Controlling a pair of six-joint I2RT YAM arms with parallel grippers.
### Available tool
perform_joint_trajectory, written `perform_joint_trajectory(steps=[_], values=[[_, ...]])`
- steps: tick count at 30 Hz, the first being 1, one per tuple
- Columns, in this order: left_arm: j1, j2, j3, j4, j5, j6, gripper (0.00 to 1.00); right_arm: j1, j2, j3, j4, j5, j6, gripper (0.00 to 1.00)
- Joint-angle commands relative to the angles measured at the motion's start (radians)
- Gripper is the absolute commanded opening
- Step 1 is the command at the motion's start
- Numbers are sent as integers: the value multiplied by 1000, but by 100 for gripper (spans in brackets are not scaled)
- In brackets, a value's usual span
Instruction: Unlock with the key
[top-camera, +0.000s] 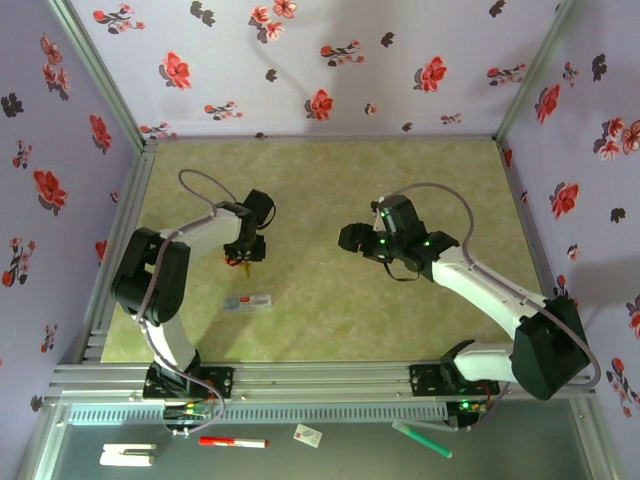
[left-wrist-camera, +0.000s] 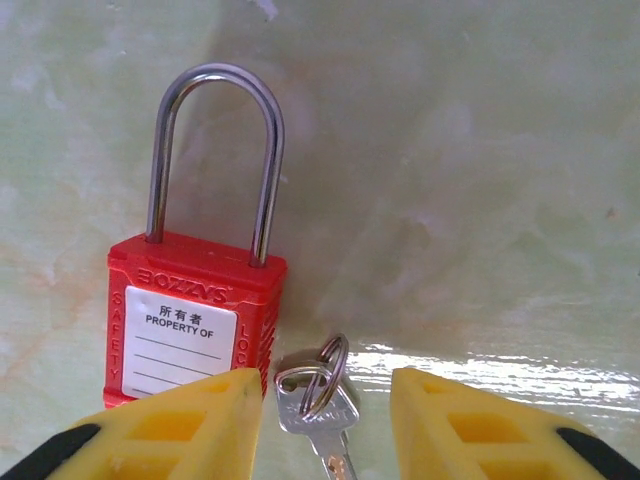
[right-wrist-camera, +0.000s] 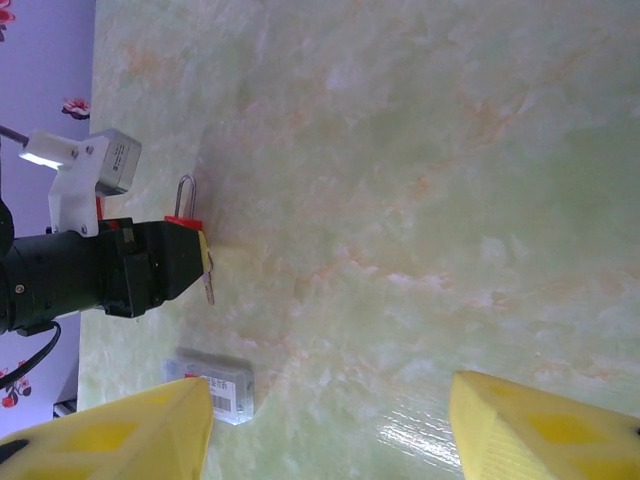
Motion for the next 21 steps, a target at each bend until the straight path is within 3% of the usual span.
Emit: perform_joint_trajectory(steps=[1, 6, 12, 21], values=[[-2, 35, -5, -31, -63, 26, 39, 8, -15, -16, 12, 4, 4, 64], [-2, 24, -6, -35, -110, 26, 40, 8, -16, -20, 16, 2, 6, 64], [-44, -37, 22, -21, -49, -1, 49, 8, -21, -23, 17, 5, 8, 64], [-51, 29, 50, -41, -64, -4, 44, 9, -38, -35, 8, 9, 8, 64]])
